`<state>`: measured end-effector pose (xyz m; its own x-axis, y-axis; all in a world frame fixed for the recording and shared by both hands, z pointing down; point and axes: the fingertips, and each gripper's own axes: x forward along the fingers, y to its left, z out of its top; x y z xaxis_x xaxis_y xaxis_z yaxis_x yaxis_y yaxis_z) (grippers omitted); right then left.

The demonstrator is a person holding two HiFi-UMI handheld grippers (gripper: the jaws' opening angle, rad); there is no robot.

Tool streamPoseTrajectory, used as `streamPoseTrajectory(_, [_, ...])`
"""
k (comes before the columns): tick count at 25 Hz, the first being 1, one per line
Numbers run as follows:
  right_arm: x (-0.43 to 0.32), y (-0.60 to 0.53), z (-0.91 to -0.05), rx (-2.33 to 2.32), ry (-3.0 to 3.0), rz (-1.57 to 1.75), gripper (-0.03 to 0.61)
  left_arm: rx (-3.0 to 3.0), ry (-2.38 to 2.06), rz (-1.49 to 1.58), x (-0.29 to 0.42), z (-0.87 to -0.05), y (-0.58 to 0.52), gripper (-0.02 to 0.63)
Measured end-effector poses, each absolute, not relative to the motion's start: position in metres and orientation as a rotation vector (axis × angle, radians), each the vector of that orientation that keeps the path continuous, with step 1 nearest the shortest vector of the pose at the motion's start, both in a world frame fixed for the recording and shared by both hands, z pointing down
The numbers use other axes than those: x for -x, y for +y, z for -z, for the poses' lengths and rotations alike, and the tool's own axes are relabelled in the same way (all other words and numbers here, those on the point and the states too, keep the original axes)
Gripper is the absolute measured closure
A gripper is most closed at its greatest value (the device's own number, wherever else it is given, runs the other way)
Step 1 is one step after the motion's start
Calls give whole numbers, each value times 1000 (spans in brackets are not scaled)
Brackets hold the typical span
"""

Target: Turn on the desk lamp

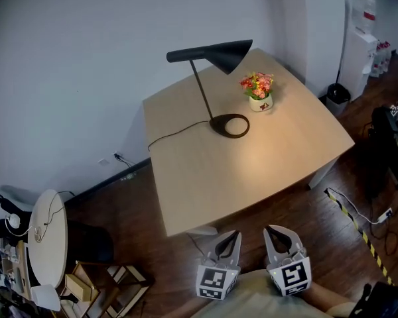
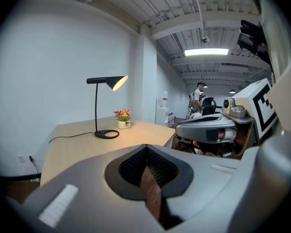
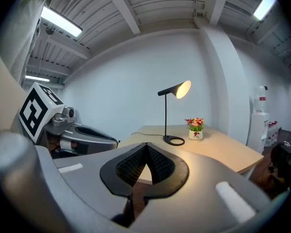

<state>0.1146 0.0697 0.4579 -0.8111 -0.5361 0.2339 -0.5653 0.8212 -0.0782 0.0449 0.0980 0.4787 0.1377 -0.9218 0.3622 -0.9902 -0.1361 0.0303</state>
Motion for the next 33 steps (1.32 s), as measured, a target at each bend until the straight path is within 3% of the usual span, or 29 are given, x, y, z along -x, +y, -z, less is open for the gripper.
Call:
streamPoseTrajectory(11, [-89, 96, -468, -837, -2706, -279, 578, -2133, -1865, -274, -7, -486, 123, 614])
streamPoseTrajectory(33, [-80, 115, -464, -882, -2687, -275, 578, -2207, -1806, -239, -3, -478, 134, 614])
